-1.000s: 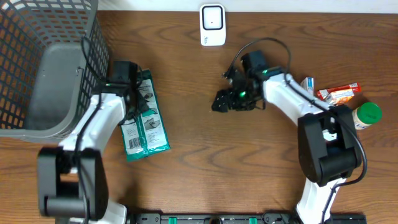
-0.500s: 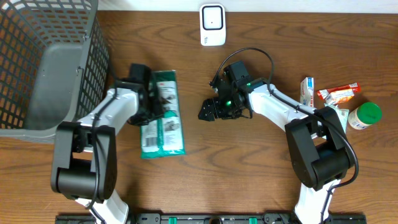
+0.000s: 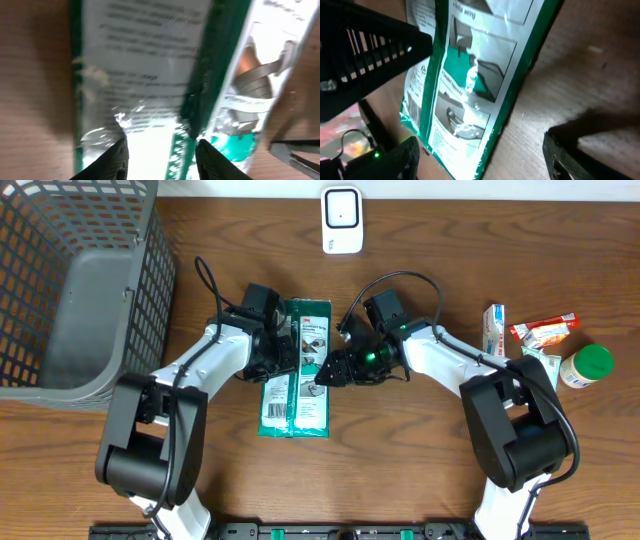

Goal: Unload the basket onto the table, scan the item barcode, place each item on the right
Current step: 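Grasp the green gloves pack with the right gripper beside the left, then lift the gloves pack to the scanner with the right gripper, retract left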

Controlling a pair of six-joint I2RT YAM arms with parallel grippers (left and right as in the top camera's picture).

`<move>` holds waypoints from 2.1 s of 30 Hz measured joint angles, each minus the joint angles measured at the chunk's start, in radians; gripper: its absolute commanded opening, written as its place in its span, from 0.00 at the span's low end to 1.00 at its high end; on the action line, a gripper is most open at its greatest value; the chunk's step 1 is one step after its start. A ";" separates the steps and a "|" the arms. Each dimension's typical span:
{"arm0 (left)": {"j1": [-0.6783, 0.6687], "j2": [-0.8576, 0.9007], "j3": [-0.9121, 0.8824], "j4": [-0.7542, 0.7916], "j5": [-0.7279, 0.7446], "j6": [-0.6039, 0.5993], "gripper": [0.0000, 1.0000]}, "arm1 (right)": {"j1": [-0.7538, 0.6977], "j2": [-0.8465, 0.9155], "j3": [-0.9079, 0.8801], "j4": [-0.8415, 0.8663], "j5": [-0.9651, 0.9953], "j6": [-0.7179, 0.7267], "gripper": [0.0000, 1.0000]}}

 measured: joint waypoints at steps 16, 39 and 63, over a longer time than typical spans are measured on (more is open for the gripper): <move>-0.013 -0.015 -0.054 0.039 -0.112 -0.007 0.46 | 0.047 -0.032 -0.164 0.302 -0.082 0.153 0.65; -0.138 -0.022 -0.056 0.038 -0.079 -0.019 0.46 | 0.080 0.007 -0.269 0.565 -0.120 0.221 0.01; 0.216 -0.601 -0.060 -0.032 -0.241 -0.029 0.69 | 0.018 -0.670 -0.003 -0.367 0.386 -0.226 0.01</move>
